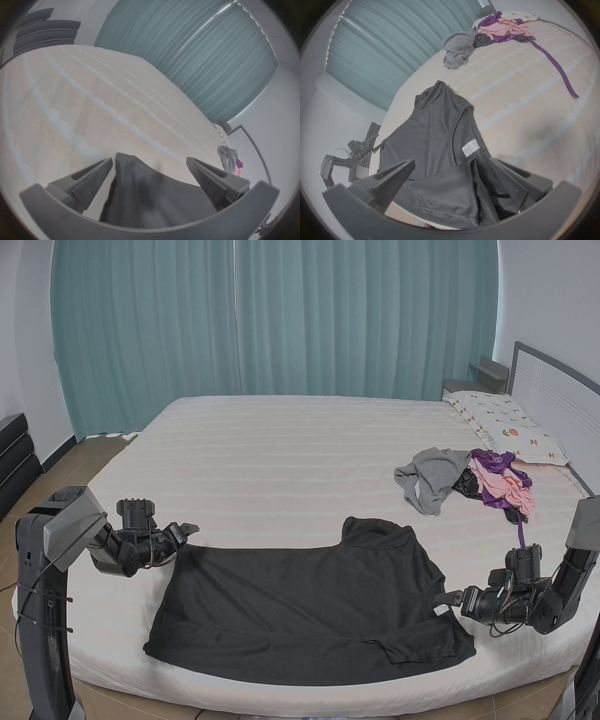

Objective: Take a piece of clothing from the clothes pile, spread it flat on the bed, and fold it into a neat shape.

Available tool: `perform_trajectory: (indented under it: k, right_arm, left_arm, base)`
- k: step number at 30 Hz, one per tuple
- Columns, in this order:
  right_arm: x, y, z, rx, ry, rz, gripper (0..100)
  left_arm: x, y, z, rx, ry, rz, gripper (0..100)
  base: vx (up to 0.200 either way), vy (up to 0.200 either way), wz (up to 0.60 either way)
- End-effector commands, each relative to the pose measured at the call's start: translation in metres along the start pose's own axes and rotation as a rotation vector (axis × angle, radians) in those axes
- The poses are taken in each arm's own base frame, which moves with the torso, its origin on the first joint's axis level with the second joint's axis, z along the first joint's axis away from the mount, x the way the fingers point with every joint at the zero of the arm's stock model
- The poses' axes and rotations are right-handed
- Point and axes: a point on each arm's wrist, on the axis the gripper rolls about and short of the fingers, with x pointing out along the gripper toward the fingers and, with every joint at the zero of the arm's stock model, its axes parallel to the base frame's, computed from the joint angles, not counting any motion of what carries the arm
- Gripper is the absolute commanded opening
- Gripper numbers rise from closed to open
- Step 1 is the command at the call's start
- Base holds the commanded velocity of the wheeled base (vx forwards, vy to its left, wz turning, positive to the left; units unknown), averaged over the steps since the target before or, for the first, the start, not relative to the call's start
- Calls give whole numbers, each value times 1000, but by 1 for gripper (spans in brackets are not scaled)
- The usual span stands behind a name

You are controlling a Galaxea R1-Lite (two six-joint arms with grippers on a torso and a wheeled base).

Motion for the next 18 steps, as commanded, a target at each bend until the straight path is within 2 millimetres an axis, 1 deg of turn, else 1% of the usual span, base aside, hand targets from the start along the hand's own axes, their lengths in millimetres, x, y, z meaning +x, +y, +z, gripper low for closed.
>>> perform_trajectory:
  k: [1, 4, 11, 12, 18]
  right_arm:
    - [2, -2, -2, 3, 12, -5, 100]
    - [3, -2, -3, 3, 15, -6, 100]
    - [3, -1, -2, 2, 10, -4, 100]
    - [3, -1, -2, 2, 10, -4, 100]
    - [3, -1, 0, 2, 1, -5, 100]
  left_arm:
    - [4, 4, -3, -4, 8, 8, 100]
    - [8, 6, -8, -3, 17, 9, 100]
    - [18, 8, -7, -1, 8, 11, 100]
    - [18, 8, -7, -1, 4, 16, 0]
    - [16, 7, -4, -2, -26, 40, 0]
  base:
    - [0, 0, 0]
    - [0, 0, 0]
    - [0, 0, 0]
    - [0, 0, 0]
    - [0, 0, 0]
